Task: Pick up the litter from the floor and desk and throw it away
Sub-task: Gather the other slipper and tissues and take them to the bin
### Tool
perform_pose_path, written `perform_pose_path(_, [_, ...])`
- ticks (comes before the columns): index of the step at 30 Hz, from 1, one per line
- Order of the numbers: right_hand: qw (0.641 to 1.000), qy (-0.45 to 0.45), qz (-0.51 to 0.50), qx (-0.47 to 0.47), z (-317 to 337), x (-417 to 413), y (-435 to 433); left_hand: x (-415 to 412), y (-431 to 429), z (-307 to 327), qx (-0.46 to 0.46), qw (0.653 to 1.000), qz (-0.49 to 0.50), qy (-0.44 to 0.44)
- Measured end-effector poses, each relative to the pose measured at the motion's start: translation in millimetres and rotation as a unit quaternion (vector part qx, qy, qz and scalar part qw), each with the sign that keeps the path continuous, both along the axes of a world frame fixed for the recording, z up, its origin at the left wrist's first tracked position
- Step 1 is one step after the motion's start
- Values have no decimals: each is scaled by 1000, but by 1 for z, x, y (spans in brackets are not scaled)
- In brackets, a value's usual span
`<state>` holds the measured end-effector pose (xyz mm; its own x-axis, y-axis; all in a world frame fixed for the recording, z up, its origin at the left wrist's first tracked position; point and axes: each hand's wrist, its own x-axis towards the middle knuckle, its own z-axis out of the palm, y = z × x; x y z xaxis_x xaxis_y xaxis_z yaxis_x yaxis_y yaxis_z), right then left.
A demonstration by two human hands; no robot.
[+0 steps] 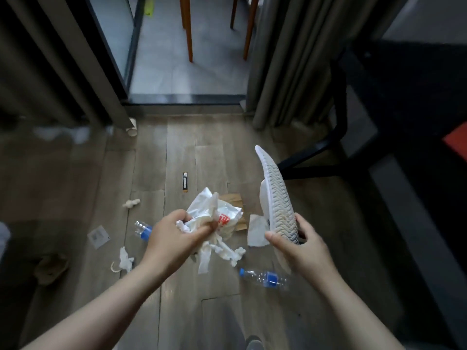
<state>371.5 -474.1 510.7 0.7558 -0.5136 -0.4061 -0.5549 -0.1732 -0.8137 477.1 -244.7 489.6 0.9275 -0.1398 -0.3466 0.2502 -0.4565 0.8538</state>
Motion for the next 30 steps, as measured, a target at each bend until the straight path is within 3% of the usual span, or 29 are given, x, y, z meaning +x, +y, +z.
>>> perform_pose_path(7, [991,-114,-32,-68,256,-16,-19,5,-32,243,-98,986,-63,-117])
perform_pose_path(15, [950,-253,-100,-152,496,-108,-35,-22,-90,477,-180,936,-196,-231])
perform_pose_path(21, [901,-325,-160,-237,586,-207,-52,-92,-146,575,-239,881,-276,-300])
perform_pose_path(30, [835,-308,-309,-336,641,-364,-73,-223,-248,626,-275,802,-412,-335])
